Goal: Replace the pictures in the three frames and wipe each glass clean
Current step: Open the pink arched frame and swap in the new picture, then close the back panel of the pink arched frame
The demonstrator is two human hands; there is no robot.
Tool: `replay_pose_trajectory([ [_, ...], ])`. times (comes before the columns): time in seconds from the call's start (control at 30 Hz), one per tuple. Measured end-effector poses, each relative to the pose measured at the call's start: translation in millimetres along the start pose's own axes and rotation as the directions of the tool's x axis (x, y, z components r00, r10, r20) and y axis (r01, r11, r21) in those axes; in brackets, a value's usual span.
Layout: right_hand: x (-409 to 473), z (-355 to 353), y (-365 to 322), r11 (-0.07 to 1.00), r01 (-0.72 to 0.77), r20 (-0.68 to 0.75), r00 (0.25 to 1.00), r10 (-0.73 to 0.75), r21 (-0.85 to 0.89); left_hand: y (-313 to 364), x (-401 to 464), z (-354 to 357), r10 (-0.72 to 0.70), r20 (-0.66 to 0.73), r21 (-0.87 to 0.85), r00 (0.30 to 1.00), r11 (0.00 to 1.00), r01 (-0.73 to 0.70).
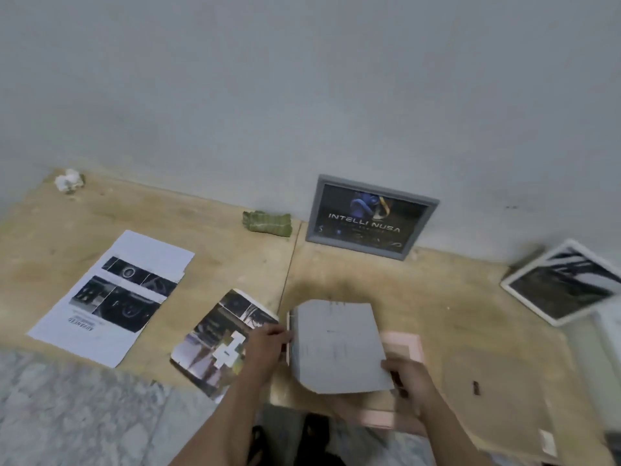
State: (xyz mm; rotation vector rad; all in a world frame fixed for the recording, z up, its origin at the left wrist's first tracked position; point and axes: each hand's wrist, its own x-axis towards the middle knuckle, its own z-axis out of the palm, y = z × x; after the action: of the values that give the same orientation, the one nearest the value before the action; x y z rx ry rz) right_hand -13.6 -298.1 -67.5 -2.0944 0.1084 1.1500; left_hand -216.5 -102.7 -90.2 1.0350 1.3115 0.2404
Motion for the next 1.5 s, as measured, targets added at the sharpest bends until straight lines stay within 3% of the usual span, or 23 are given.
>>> replay_pose_trajectory([
  [0.17,-18,-48,67,0.976,-0.113,-0.142,0.980,0.141,0.188,-21,-19,58,0.066,0.150,0.324,0.986,0.939,-0.112],
  [0.37,-23,-57,81,0.987,-0.063,-0.174,0.981,0.089,0.149,-28,-20,79,0.089,0.101,0.456,0.991,0.881,-0.125],
  [0.53,-15,-63,82,1.000,0.011,-0.236,0.972,-0.009,0.003,-35,-26,97,0.095,0.060,0.496,0.994,0.861,-0.112],
  [0.77,0,-84,79,0.999,0.044,-0.186,0.982,-0.044,-0.006,-37,-24,113,0.012,-0.006,0.417,1.000,0.909,-0.009],
  [1.13,28,-95,79,0.992,0.048,-0.092,0.994,-0.059,-0.114,-38,-28,132,0.071,-0.110,0.465,0.991,0.885,-0.012],
  [1.27,32,-96,82,0.993,0.065,-0.067,0.995,-0.072,-0.100,-36,-35,142,0.120,-0.215,0.536,0.969,0.844,0.014],
  [1.5,42,-124,87,0.995,0.083,-0.141,0.986,-0.089,-0.046,-22,-47,186,0.169,-0.068,0.592,0.983,0.800,-0.097],
])
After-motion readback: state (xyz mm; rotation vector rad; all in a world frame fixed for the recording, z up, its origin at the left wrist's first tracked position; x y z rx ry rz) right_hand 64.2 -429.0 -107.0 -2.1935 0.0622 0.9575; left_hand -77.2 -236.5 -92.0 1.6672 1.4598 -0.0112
